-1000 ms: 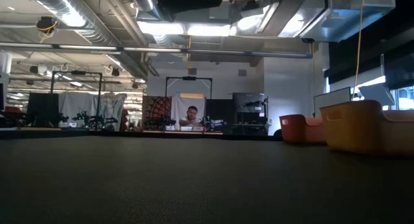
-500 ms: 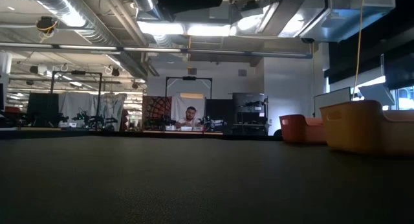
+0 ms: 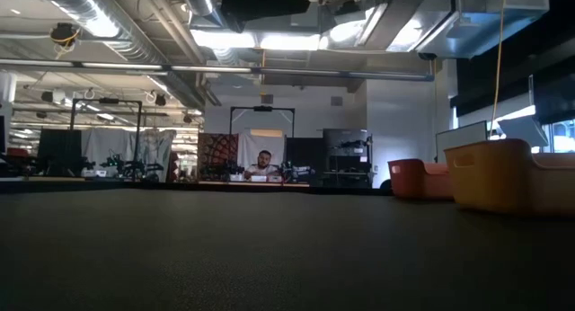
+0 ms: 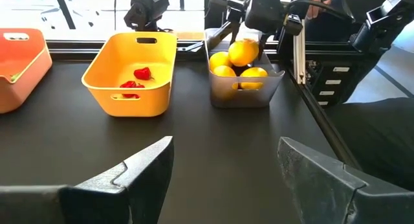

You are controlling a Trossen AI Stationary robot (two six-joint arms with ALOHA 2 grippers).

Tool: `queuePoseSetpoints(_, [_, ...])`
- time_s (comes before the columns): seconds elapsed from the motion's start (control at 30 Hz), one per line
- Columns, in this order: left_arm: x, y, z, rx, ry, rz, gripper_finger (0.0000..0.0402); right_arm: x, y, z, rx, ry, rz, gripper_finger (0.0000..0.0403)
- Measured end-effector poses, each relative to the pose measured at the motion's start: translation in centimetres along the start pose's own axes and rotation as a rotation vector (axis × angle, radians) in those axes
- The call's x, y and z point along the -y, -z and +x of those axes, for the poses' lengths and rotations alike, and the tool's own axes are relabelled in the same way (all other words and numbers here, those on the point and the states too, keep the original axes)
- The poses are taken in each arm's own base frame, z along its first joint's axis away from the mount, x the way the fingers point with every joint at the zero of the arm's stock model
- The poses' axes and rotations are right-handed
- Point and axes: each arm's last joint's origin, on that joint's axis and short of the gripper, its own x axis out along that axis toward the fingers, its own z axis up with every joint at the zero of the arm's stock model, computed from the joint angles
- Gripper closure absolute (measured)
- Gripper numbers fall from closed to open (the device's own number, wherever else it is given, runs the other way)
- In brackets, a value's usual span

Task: Sort produce into baskets
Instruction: Put the yellow lemon into the black bin, then return to Home Position

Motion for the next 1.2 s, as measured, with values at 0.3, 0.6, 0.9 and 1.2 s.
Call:
queuePoseSetpoints(0.3, [0.0, 0.0, 0.0, 0.000, 0.000, 0.000, 0.0130, -0.1, 0.1, 0.0, -0.048, -0.022, -0.002, 0.0174])
queuePoseSetpoints(0.6, [-0.1, 0.0, 0.0, 0.000, -0.003, 0.000, 0.0130, -0.4, 0.1, -1.7, -0.065, -0.044, -0.004, 0.0113])
queuePoseSetpoints(0.9, [-0.4, -0.1, 0.1, 0.001, -0.011, -0.005, 0.0130, -0.6, -0.5, -3.1, 0.104, -0.047, 0.044, 0.0121])
queuePoseSetpoints(1.2, [-0.4, -0.1, 0.1, 0.001, -0.011, 0.009, 0.0172, -0.7, -1.8, -2.2, 0.152, -0.082, 0.064, 0.0245])
